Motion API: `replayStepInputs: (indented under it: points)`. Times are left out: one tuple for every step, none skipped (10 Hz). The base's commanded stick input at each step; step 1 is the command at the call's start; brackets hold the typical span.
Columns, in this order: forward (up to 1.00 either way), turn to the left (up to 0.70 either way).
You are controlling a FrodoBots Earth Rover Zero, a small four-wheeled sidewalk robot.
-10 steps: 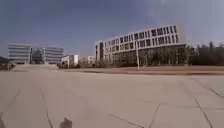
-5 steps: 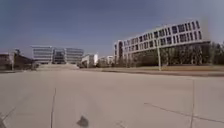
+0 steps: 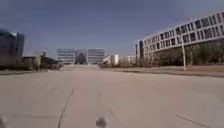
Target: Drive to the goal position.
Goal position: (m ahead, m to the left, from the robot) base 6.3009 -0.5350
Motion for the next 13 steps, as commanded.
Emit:
replayStepInputs:
  points:
    - [0.7,0.0]
    - [0.7,0.0]
    - [0.7,0.0]
    - [0.7,0.0]
    - [0.7,0.0]
    - [0.7,0.0]
    - [0.7,0.0]
    - [0.7,0.0]
    - [0.7,0.0]
    - [0.7,0.0]
    - [0.7,0.0]
    - [0.7,0.0]
    - [0.7,0.0]
